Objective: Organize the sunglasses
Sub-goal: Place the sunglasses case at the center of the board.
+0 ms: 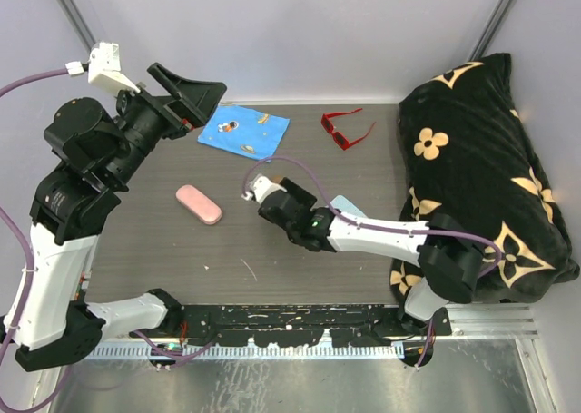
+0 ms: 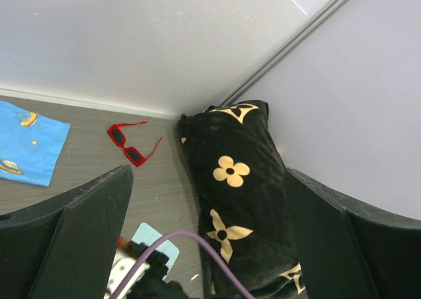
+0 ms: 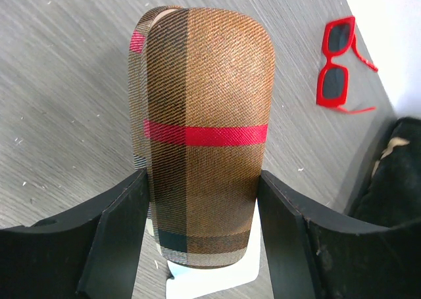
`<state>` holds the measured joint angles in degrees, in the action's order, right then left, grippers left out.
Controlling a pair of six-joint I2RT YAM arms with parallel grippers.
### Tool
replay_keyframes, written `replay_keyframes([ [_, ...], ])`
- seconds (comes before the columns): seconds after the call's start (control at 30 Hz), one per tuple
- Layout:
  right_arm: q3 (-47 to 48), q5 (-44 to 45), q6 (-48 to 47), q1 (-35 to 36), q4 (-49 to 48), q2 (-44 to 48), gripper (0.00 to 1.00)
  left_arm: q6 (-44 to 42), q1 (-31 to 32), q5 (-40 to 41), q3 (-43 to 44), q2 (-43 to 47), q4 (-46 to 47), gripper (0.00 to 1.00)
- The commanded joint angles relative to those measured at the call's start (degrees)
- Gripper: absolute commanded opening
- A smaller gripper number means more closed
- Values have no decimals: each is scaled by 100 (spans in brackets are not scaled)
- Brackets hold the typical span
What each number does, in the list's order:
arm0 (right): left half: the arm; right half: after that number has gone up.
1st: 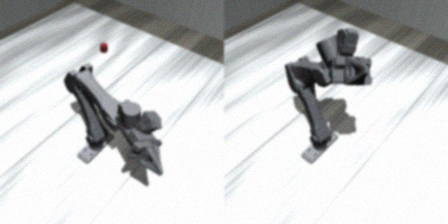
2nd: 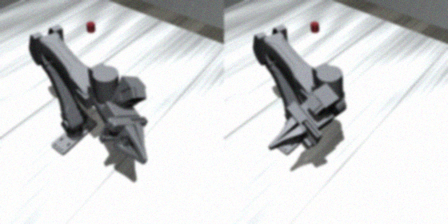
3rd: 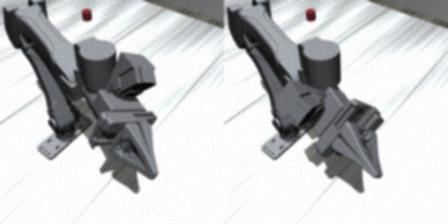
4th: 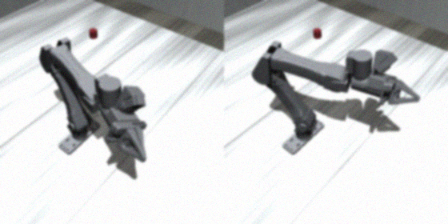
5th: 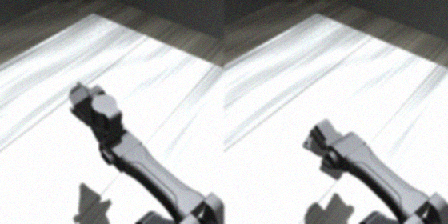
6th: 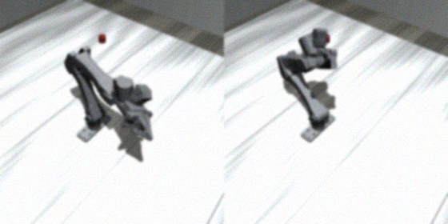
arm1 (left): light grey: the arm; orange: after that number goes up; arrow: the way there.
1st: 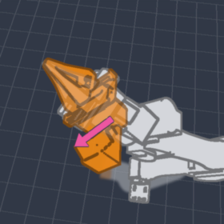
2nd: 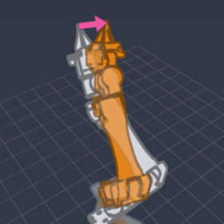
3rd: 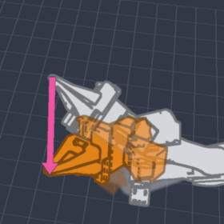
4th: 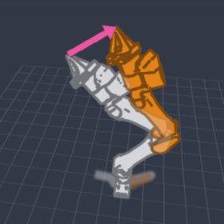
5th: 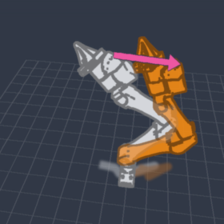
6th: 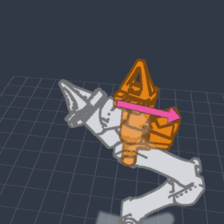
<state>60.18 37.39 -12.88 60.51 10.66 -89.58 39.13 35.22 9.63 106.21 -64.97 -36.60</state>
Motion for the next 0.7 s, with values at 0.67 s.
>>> replay_keyframes([
  [0.67, 385, 828, -2389, 966, -920, -1539, 37, -137, -21, 57, -487, 483, 949, 98],
])
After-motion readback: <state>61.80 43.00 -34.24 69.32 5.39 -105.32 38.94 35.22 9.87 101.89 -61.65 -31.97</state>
